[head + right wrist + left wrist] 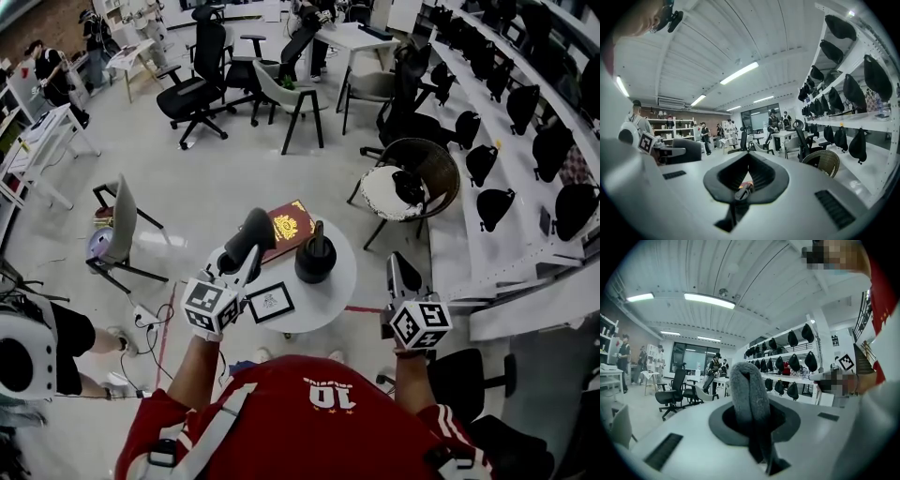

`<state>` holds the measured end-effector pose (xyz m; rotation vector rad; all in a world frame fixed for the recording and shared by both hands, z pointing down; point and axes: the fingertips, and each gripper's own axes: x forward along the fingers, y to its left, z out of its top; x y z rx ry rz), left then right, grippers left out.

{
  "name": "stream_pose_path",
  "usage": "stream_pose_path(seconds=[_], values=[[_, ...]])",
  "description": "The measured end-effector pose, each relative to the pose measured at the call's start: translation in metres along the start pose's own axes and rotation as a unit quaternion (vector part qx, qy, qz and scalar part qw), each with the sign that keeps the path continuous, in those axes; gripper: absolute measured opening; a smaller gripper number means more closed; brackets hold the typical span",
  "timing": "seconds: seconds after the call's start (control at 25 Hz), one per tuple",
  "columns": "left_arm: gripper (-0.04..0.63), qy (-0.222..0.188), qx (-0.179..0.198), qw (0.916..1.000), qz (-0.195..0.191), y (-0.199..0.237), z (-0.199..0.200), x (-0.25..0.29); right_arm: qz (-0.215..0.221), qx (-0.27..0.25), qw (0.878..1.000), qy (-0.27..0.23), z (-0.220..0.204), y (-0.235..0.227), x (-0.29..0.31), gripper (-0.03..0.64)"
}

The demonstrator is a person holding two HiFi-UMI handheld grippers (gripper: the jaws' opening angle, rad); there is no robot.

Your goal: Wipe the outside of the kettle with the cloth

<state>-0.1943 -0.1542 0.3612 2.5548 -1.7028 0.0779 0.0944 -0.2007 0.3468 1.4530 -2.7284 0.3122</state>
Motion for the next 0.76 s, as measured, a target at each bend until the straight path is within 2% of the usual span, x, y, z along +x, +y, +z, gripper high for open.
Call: stream_pose_path(seconds=[0.2, 0.76], values=[[0.046, -0.006, -0.010, 0.9999, -0.003, -0.002, 0.003, -0.002, -0.001, 0.003, 1.000, -0.004, 0.001, -0.002, -0.003, 0.015], [0.046, -0.014, -0.006, 0.9998, -0.015, -0.012, 0.006, -0.002, 0.002, 0.006, 1.000, 0.003, -0.005, -0.002, -0.007, 0.015]])
